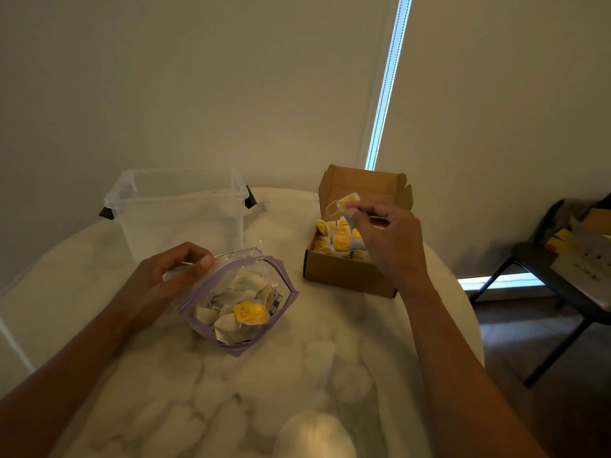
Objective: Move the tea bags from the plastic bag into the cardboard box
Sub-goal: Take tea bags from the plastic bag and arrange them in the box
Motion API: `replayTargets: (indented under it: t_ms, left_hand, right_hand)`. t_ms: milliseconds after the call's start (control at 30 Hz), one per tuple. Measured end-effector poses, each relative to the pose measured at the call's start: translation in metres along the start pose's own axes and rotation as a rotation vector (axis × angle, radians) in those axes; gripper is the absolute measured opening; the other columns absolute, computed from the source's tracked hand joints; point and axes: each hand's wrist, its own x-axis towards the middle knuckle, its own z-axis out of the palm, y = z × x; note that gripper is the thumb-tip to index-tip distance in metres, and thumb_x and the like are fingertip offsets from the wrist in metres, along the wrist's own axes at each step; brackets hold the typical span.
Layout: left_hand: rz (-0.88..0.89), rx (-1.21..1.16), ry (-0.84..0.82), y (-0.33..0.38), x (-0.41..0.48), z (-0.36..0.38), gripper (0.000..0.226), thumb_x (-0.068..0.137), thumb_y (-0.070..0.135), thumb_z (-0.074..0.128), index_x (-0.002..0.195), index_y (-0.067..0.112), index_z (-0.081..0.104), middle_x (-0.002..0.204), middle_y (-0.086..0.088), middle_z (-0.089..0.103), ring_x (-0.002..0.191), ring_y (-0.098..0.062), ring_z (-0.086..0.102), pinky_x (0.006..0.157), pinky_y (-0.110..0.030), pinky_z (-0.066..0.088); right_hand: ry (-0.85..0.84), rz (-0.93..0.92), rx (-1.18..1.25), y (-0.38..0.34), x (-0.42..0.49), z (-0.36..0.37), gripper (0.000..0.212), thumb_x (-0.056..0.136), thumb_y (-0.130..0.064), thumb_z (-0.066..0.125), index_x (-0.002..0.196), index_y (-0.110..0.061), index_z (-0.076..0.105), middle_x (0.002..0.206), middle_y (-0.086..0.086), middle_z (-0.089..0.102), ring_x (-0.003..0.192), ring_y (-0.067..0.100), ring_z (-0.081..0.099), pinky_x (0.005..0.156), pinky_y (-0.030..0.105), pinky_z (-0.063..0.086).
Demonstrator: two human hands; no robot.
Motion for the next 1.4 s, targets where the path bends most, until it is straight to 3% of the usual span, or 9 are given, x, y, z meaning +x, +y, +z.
replayTargets:
  t_ms: [133, 333, 433, 633, 833, 967, 1067, 1300, 1400]
  left_hand:
    - [0.01, 0.013, 0.003, 0.0, 0.0, 0.0, 0.052, 0.094, 0.068, 0.058, 0.113, 0.023, 0.076, 0.109, 0.005, 0.079, 0.1, -0.012, 0.073, 0.087, -0.027, 0.054]
    - [0.013, 0.022, -0.006, 0.001, 0.0, 0.0, 0.053, 0.095, 0.067, 0.057, 0.113, 0.021, 0.076, 0.105, 0.006, 0.079, 0.095, -0.01, 0.072, 0.081, -0.017, 0.052]
    - [0.01, 0.033, -0.004, 0.0, -0.001, -0.001, 0.055, 0.095, 0.067, 0.057, 0.114, 0.019, 0.076, 0.105, 0.006, 0.078, 0.094, -0.008, 0.071, 0.08, -0.016, 0.051]
    - [0.004, 0.016, -0.005, 0.0, -0.001, -0.001, 0.051, 0.097, 0.066, 0.057, 0.114, 0.022, 0.077, 0.108, 0.005, 0.078, 0.098, -0.01, 0.071, 0.089, -0.03, 0.053]
    - [-0.021, 0.036, 0.012, 0.001, -0.002, -0.003, 0.056, 0.102, 0.07, 0.05, 0.12, 0.024, 0.077, 0.118, 0.005, 0.078, 0.109, -0.015, 0.072, 0.095, -0.045, 0.055]
    - [-0.066, 0.041, 0.013, 0.001, -0.001, -0.002, 0.061, 0.099, 0.076, 0.048, 0.121, 0.027, 0.077, 0.12, 0.01, 0.078, 0.114, -0.012, 0.071, 0.101, -0.046, 0.055]
    - [-0.079, 0.077, 0.012, -0.001, 0.0, -0.002, 0.062, 0.096, 0.081, 0.044, 0.122, 0.034, 0.077, 0.128, 0.022, 0.074, 0.124, -0.002, 0.063, 0.103, -0.037, 0.051]
    - [-0.113, 0.116, -0.017, -0.004, 0.004, -0.002, 0.069, 0.094, 0.087, 0.036, 0.121, 0.039, 0.076, 0.127, 0.024, 0.072, 0.124, 0.0, 0.06, 0.107, -0.035, 0.046]
    - [-0.13, 0.128, -0.021, -0.003, 0.004, -0.001, 0.072, 0.093, 0.09, 0.032, 0.121, 0.041, 0.076, 0.132, 0.017, 0.072, 0.126, -0.004, 0.06, 0.107, -0.033, 0.045]
  right_hand:
    - [-0.02, -0.031, -0.157, 0.003, 0.0, -0.004, 0.02, 0.096, -0.037, 0.077, 0.116, -0.033, 0.08, 0.104, -0.02, 0.076, 0.097, -0.007, 0.068, 0.08, 0.003, 0.048]
    - [-0.119, 0.089, -0.234, 0.014, -0.004, -0.002, 0.015, 0.086, -0.052, 0.082, 0.098, -0.044, 0.076, 0.088, -0.03, 0.072, 0.093, -0.005, 0.07, 0.098, 0.048, 0.057]
    - [-0.178, 0.089, -0.267, 0.015, -0.004, 0.002, 0.016, 0.086, -0.057, 0.077, 0.097, -0.047, 0.073, 0.097, -0.024, 0.076, 0.101, 0.003, 0.071, 0.1, 0.055, 0.053]
    - [-0.095, 0.041, -0.471, 0.01, -0.004, -0.001, 0.015, 0.097, -0.047, 0.069, 0.106, -0.038, 0.078, 0.125, -0.013, 0.072, 0.132, 0.014, 0.051, 0.107, 0.041, 0.027]
    - [-0.019, -0.117, -0.286, -0.014, -0.021, 0.006, 0.009, 0.098, -0.04, 0.072, 0.104, -0.036, 0.077, 0.108, -0.024, 0.071, 0.111, 0.001, 0.054, 0.094, 0.027, 0.035]
    - [-0.354, -0.224, -0.005, -0.053, -0.051, 0.023, 0.012, 0.099, -0.033, 0.074, 0.109, -0.028, 0.077, 0.092, -0.019, 0.073, 0.084, 0.01, 0.067, 0.067, 0.016, 0.053]
    - [-0.591, -0.262, 0.071, -0.071, -0.068, 0.034, 0.008, 0.097, -0.027, 0.077, 0.104, -0.028, 0.077, 0.086, -0.014, 0.073, 0.075, 0.014, 0.067, 0.06, 0.015, 0.049]
    - [-0.715, -0.401, -0.086, -0.069, -0.077, 0.052, 0.019, 0.098, -0.021, 0.075, 0.115, -0.029, 0.078, 0.108, -0.017, 0.077, 0.075, 0.0, 0.067, 0.067, 0.011, 0.049]
    - [-0.798, -0.433, -0.284, -0.065, -0.079, 0.057, 0.041, 0.1, -0.013, 0.064, 0.132, -0.036, 0.071, 0.133, -0.013, 0.071, 0.097, 0.004, 0.067, 0.083, 0.022, 0.055]
